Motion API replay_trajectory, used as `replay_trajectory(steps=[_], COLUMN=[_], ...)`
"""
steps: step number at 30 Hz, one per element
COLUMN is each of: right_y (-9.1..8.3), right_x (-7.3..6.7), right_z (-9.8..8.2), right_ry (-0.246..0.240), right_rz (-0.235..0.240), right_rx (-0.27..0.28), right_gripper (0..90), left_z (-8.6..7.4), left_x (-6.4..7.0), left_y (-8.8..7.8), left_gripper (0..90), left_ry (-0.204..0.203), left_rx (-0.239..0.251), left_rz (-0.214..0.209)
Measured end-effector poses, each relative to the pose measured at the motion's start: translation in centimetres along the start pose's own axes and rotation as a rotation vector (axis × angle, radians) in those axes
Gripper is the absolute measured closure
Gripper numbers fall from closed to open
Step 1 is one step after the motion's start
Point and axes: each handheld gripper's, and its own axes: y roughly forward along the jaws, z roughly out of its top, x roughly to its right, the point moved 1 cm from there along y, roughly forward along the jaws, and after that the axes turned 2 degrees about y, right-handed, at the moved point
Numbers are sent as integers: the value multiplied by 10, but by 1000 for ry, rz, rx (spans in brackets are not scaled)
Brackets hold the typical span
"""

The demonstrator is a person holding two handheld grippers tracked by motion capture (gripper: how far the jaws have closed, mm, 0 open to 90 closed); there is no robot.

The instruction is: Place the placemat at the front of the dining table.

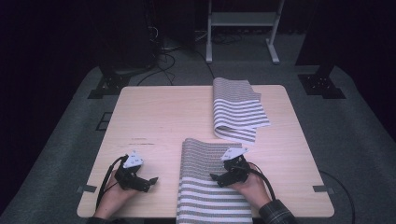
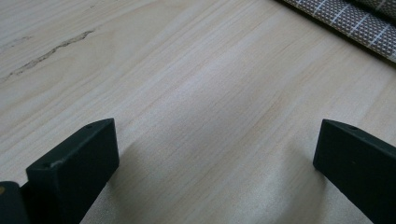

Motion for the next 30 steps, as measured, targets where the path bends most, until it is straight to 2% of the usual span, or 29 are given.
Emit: replay_trajectory(steps=[3, 6, 8, 9, 13, 17, 21, 24, 28, 30], right_y=[-3, -12, -13, -15, -17, -20, -22, -24, -29, -29], right_x=[4, 17, 19, 26, 33, 46, 53, 60, 74, 76], right_z=[3, 9, 10, 12, 14, 19, 21, 22, 28, 29], right_ry=[4, 51, 60, 73, 76, 86, 96, 101, 126, 130], right_rz=[-24, -25, -25, -21, -23, -35, -47, -59, -61, -60], right_rx=[2, 34, 42, 37, 29, 42, 58, 45, 59, 61], right_gripper=[94, 95, 95, 95, 95, 119, 121, 121, 128, 128], left_z=[0, 0, 0, 0, 0, 0, 0, 0, 0, 0], left_x=[0, 0, 0, 0, 0, 0, 0, 0, 0, 0], left_y=[0, 0, 0, 0, 0, 0, 0, 0, 0, 0], left_gripper=[0, 0, 0, 0, 0, 0, 0, 0, 0, 0], left_ry=[0, 1, 1, 3, 3, 1, 0, 0, 1, 1], left_rx=[0, -1, -1, -3, -3, -1, -2, -1, -1, -1], left_rz=[0, 0, 0, 0, 0, 0, -1, -1, -2, -2])
